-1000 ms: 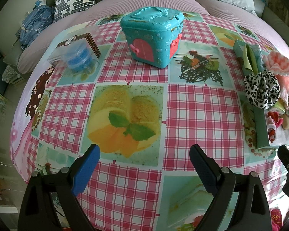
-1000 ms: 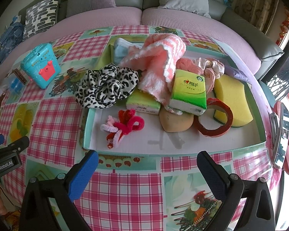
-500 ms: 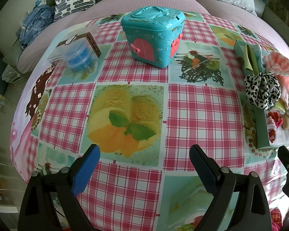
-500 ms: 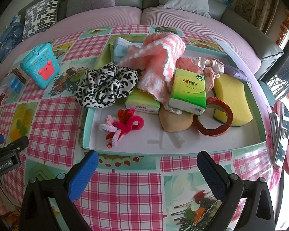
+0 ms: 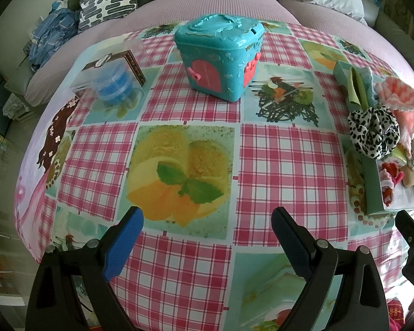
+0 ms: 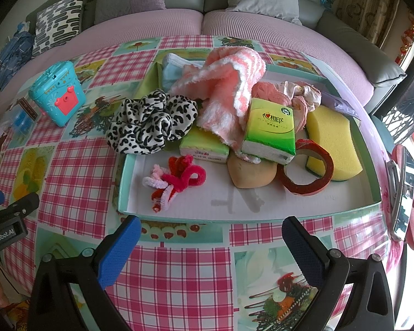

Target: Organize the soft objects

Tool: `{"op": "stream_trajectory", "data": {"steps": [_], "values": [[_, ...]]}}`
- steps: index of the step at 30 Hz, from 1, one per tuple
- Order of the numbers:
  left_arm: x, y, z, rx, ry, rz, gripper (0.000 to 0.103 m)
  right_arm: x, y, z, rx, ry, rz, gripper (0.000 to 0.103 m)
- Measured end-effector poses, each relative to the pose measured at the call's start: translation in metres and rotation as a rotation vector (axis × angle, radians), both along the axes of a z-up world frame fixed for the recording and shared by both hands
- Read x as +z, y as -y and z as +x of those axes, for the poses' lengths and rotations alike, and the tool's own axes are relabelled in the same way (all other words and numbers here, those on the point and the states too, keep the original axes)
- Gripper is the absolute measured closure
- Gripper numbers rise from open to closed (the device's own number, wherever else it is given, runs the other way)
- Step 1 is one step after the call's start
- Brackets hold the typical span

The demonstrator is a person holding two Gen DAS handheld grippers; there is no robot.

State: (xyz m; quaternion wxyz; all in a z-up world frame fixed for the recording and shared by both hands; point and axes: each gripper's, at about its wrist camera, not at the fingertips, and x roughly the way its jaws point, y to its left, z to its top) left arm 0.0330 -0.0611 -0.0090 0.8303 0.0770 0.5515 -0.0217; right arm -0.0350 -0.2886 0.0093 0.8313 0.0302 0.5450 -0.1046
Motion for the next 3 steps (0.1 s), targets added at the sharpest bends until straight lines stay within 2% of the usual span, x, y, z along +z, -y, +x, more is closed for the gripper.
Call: {"op": "stream_trajectory", "data": {"steps": [3], "values": [[0.0008, 0.0020, 0.0014, -0.006, -0.006, -0.003, 0.009, 0.0001, -0.0001, 0.0001, 0.000, -0.001, 0.000, 0.000]]}}
